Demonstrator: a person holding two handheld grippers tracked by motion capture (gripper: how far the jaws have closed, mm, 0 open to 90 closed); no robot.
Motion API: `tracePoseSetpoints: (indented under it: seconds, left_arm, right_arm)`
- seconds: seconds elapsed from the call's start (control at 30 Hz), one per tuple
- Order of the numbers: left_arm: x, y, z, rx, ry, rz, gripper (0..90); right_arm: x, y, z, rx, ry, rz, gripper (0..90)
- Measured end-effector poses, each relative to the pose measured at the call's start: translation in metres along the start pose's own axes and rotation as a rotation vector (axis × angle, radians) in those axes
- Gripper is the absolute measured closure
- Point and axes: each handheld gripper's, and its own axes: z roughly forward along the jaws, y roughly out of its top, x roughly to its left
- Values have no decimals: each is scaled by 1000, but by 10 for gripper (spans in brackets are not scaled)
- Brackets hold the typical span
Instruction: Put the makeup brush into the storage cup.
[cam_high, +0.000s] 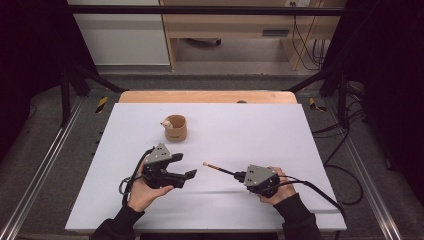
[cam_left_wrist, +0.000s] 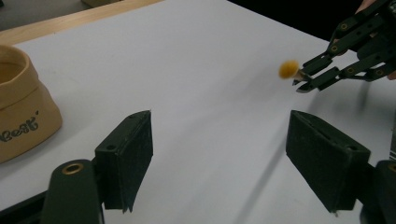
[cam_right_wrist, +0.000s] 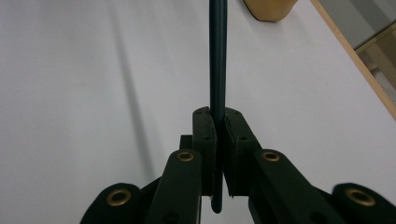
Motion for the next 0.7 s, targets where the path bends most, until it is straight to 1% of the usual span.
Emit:
tracePoseSetpoints:
  seconds: [0.1,0.13,0.23,0.3,0.37,0.4,0.43,0.5,0.57,0.7]
  left_arm:
    - [-1,-3,1,-16,8,-11,227]
    - [-2,-4,1,-24,12,-14,228]
    - [-5,-7,3,-39,18,-23,229]
    - [-7,-8,5,-49,24,-27,230]
    - [-9,-10,7,-61,31,-32,232]
    - [-10,-10,8,-65,31,-38,233]
    - [-11,-11,9,-71,32,-44,233]
    - [-12,-13,11,-79,36,-45,234]
    - [-14,-14,12,-100,33,-57,240]
    - [-16,-15,14,-134,26,-71,254]
  right_arm:
    - [0,0,0,-11,1,29,848]
    - [0,-1,0,-16,-1,47,848]
    - [-1,-1,-1,-29,0,81,848]
    - [0,-2,-1,-34,-1,120,848]
    - [1,-2,0,-40,-2,146,848]
    - [1,-2,0,-51,5,177,848]
    - [1,-2,0,-51,5,177,848]
    - [1,-2,1,-66,14,200,848]
    - [2,-1,2,-71,21,231,848]
    - [2,-1,5,-83,37,266,848]
